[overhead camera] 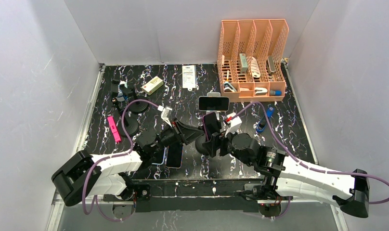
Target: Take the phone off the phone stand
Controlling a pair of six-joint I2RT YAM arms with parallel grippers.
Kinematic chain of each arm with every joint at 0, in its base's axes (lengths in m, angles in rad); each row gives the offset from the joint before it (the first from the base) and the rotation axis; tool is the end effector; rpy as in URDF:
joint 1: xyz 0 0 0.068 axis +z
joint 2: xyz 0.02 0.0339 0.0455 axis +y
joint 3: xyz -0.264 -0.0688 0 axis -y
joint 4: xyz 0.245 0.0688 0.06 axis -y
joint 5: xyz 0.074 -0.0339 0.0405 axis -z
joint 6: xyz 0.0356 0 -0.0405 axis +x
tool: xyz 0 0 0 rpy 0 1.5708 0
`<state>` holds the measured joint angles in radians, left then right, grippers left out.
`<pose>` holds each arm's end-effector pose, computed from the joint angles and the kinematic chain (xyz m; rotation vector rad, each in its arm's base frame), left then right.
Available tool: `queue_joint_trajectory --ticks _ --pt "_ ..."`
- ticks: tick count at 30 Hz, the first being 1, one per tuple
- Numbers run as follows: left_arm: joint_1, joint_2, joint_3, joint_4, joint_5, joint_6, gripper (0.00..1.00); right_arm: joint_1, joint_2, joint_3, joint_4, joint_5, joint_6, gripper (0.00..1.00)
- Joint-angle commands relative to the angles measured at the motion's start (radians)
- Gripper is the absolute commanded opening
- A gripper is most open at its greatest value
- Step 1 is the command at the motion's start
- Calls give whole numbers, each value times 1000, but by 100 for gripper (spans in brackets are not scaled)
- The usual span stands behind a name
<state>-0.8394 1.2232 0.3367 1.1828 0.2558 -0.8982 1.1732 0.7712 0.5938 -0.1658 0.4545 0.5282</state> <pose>0.1504 -0.1810 0.2415 0.2098 1.4615 -1.6212 0.0850 0.1620 0.2777 -0.3117 1.9192 0.7238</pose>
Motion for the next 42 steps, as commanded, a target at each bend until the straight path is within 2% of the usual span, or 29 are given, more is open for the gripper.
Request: queue_joint_trajectory --ticks 1,5,9,15,21,27,36,39,42 --pt "32 17 -37 -32 -8 12 0 -37 -35 -21 -53 85 19 1" --pt "32 42 -18 -34 9 21 0 -37 -54 -29 0 -1 -16 1" --pt "32 80 17 -65 31 38 0 -37 -76 -12 79 -164 -69 1" --pt "32 80 37 -98 25 48 28 -37 -67 75 92 -321 -100 1" --pt "31 13 52 -184 -5 73 53 -37 -64 140 33 -391 -106 1" --pt "31 -133 53 -338 -76 100 71 -37 -91 168 -15 -404 -106 1" --pt "27 -519 57 -642 -319 105 77 -37 -38 208 27 -384 -82 1" --pt "26 -595 95 -685 -315 106 77 -37 4 229 50 -379 -83 1" --pt "25 -591 162 -728 -271 101 77 -37 43 250 69 -371 -85 1"
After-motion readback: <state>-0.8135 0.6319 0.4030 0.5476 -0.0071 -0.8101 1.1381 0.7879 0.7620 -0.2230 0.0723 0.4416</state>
